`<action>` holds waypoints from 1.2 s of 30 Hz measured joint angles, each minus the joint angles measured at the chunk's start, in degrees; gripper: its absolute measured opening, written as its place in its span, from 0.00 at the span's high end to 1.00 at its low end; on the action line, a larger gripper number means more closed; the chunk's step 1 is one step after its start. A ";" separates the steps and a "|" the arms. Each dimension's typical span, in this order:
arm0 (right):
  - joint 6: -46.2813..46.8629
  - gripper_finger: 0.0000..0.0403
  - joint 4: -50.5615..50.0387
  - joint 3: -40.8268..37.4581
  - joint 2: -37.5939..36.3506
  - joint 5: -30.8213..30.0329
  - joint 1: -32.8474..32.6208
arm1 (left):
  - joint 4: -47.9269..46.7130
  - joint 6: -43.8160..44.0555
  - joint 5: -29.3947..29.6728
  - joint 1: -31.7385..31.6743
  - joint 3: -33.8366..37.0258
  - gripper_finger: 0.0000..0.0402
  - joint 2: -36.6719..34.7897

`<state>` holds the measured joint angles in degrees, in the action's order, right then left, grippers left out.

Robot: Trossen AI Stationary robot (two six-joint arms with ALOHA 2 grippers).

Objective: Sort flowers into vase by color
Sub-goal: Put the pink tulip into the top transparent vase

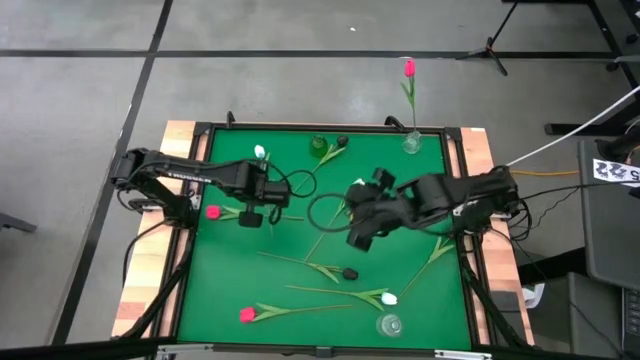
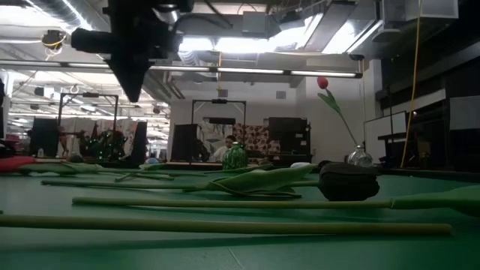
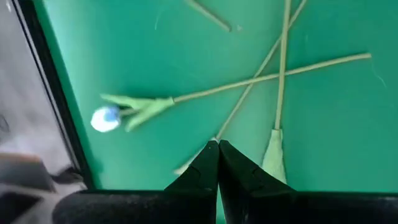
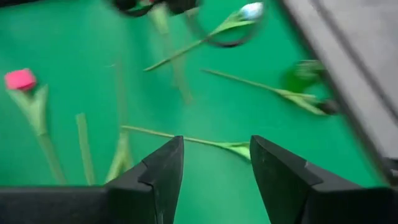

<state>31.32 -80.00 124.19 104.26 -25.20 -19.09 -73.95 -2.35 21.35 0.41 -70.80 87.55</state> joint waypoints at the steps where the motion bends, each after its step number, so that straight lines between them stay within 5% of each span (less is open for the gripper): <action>1: -0.55 0.54 1.34 -1.11 0.03 1.73 -0.02 | 0.12 1.16 -0.57 -0.48 0.66 1.00 0.00; 8: -3.35 0.54 6.45 -4.95 0.06 8.28 -0.02 | 8.32 4.24 -10.39 -4.69 7.58 0.92 -1.86; 22: -4.74 0.54 6.64 -4.84 -0.05 9.39 -0.02 | 14.07 4.97 -15.06 -4.79 18.99 0.37 -2.57; 36: -6.15 0.54 6.44 -4.84 -0.05 9.30 -0.02 | 24.29 5.47 -18.22 -5.85 29.37 0.39 -2.51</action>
<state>25.17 -73.56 119.35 104.20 -15.90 -19.11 -49.66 3.12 3.14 -5.44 -41.43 85.04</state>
